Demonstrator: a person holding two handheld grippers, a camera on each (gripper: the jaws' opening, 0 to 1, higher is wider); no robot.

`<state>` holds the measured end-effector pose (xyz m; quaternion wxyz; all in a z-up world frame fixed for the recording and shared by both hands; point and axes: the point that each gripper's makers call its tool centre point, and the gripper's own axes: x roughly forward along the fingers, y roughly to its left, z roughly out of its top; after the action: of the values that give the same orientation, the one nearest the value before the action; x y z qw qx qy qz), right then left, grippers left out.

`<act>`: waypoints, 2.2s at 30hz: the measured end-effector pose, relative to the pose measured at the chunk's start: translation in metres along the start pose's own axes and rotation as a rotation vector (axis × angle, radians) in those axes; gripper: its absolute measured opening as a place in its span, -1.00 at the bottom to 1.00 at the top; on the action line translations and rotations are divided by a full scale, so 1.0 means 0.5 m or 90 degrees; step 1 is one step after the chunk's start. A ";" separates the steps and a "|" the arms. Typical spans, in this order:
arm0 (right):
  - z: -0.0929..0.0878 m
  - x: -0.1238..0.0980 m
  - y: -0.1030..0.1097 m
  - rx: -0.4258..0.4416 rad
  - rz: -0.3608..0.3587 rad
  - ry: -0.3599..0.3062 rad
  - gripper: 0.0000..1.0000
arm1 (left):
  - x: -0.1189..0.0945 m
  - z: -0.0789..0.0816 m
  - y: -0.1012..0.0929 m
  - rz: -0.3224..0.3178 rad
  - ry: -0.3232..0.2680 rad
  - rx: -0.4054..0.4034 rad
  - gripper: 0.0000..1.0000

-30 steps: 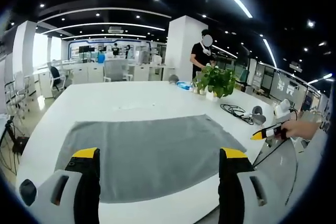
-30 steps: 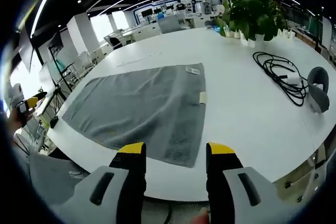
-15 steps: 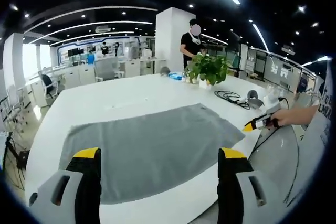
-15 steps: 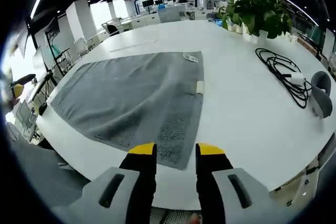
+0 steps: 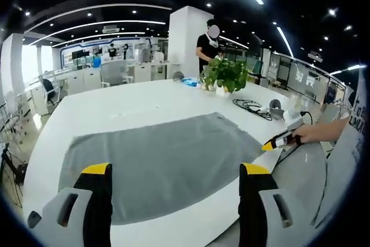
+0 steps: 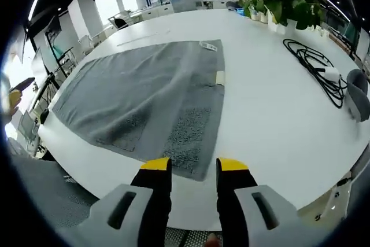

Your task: Fold the towel on the table until its edges align and the towel forms a compact rectangular stack.

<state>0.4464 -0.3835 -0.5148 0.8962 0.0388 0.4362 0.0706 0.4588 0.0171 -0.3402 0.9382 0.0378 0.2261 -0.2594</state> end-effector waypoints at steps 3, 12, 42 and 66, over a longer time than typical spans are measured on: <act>0.004 0.005 0.001 0.009 -0.007 -0.009 -0.44 | 0.002 -0.002 -0.007 -0.006 0.007 0.001 0.83; 0.013 0.013 0.005 -0.039 -0.024 -0.019 -0.43 | 0.007 0.009 -0.020 -0.019 -0.007 -0.015 0.82; 0.031 -0.030 -0.093 -0.063 -0.092 -0.018 -0.97 | 0.025 0.011 -0.034 -0.039 -0.008 -0.030 0.74; 0.109 -0.055 -0.049 -0.237 -0.099 -0.044 -0.98 | 0.208 0.082 -0.102 -0.193 -0.012 -0.002 0.72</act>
<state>0.4749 -0.4126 -0.4631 0.9051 -0.1592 0.3862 0.0794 0.5291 -0.0836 -0.3476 0.8903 -0.0007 0.2208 -0.3983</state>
